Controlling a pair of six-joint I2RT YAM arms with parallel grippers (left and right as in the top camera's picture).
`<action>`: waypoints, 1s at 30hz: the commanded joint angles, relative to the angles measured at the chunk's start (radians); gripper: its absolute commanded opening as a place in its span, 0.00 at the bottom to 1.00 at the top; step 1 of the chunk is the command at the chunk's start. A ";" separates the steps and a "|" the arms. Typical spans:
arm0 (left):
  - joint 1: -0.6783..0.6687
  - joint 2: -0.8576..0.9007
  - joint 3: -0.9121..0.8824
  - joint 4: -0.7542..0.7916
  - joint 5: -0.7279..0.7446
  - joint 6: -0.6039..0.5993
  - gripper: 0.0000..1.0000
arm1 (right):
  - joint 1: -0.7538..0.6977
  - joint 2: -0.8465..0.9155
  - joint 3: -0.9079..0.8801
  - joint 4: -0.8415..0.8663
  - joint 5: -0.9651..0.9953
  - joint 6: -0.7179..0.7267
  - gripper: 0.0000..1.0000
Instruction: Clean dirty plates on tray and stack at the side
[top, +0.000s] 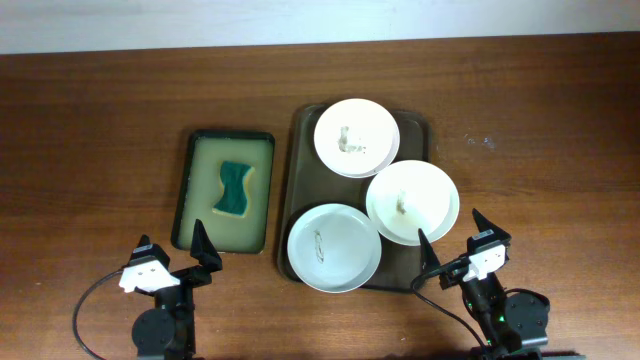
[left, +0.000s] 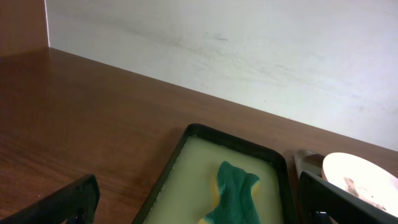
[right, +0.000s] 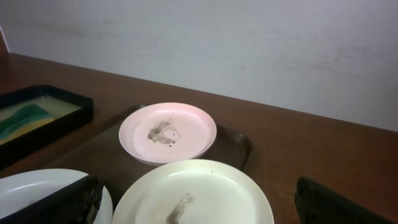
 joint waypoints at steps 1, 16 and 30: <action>0.004 -0.005 -0.001 -0.005 0.010 0.015 1.00 | -0.006 -0.006 -0.006 -0.003 -0.012 -0.007 0.98; 0.004 -0.005 -0.001 -0.005 0.010 0.015 1.00 | -0.006 -0.006 -0.006 -0.003 -0.012 -0.007 0.98; 0.004 -0.005 -0.001 0.055 0.188 0.015 1.00 | -0.006 -0.006 -0.005 0.026 -0.043 -0.006 0.98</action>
